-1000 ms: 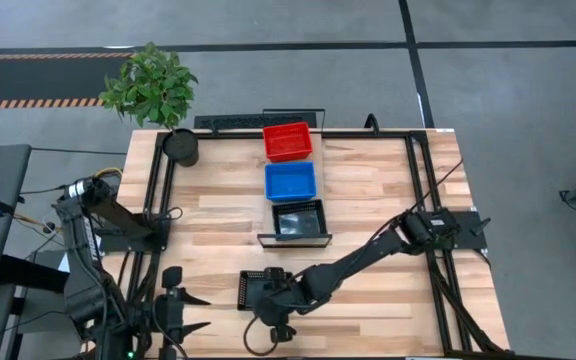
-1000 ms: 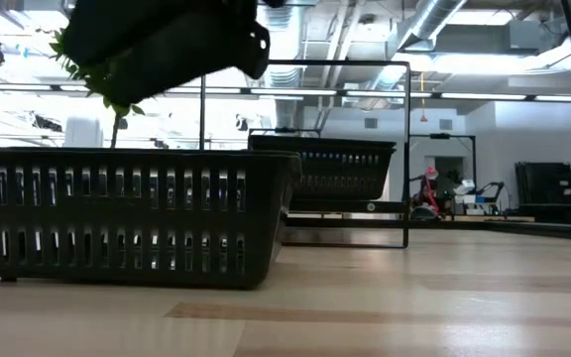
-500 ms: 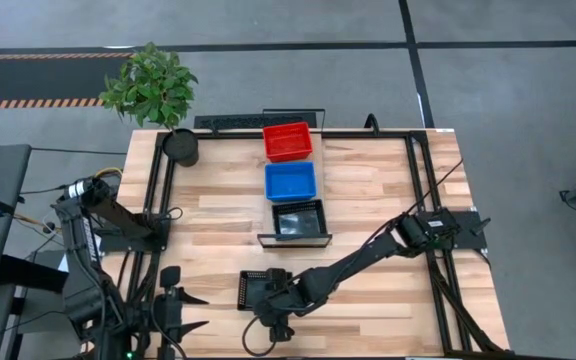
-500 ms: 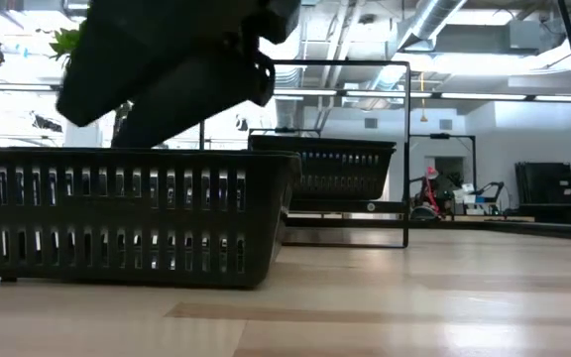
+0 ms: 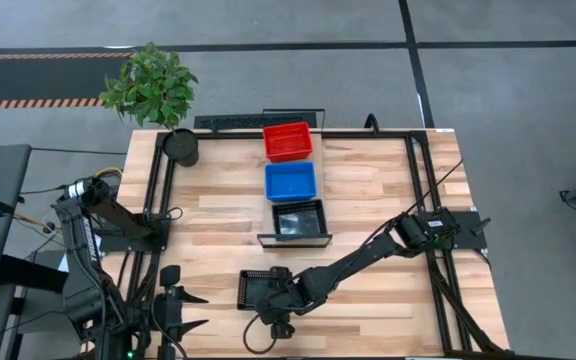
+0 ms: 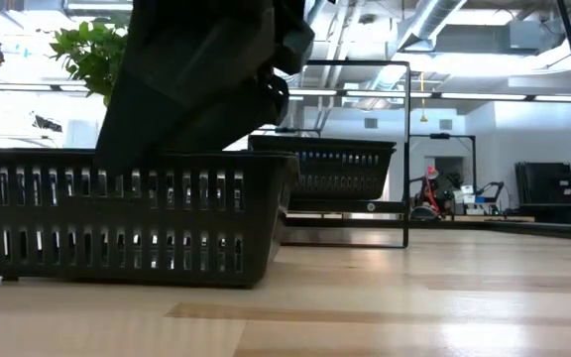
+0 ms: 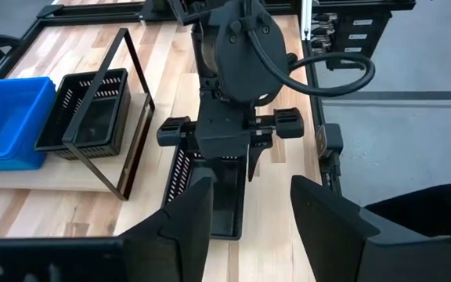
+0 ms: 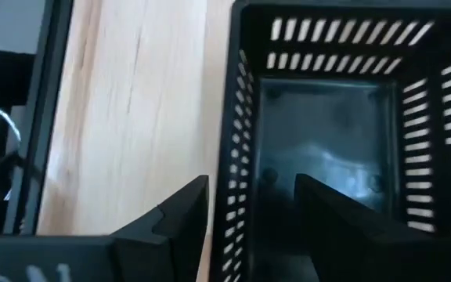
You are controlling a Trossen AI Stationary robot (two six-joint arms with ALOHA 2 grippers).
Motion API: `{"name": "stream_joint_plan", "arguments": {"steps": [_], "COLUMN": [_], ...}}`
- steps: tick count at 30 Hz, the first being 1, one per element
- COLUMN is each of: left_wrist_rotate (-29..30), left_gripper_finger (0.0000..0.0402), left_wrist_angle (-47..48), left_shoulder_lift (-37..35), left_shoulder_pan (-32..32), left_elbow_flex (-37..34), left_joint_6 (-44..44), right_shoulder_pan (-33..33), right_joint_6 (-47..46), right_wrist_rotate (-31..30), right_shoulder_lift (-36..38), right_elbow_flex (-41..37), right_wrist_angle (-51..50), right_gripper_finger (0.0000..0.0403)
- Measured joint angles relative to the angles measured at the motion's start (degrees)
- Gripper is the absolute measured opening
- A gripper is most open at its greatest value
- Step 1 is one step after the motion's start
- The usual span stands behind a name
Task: Stack baskets on shelf by color
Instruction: Stack the black bin on the black bin on the shelf
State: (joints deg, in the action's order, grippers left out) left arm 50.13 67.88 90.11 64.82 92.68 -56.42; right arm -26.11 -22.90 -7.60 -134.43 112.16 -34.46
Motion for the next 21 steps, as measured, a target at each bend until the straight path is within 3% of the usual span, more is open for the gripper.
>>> {"name": "stream_joint_plan", "arguments": {"steps": [4, 15, 21], "left_wrist_rotate": [0.0, -1.6, -2.4], "left_gripper_finger": [0.0163, 0.0163, 0.0163], "left_wrist_angle": [0.0, 0.0, 0.0], "left_shoulder_lift": [0.0, 0.0, 0.0], "left_shoulder_pan": [0.0, 0.0, 0.0], "left_elbow_flex": [0.0, 0.0, 0.0], "left_joint_6": [0.0, -0.4, -1.0], "right_shoulder_pan": [-0.1, 0.0, -0.2], "right_joint_6": [-1.0, -0.4, -1.3], "right_wrist_rotate": [-1.9, -0.1, 0.0], "right_shoulder_lift": [0.0, -0.6, -0.5], "right_elbow_flex": [0.0, 0.1, 1.1], "right_wrist_angle": [-0.7, -2.6, -3.4], "right_gripper_finger": [0.0188, 0.0023, 0.0009]}}
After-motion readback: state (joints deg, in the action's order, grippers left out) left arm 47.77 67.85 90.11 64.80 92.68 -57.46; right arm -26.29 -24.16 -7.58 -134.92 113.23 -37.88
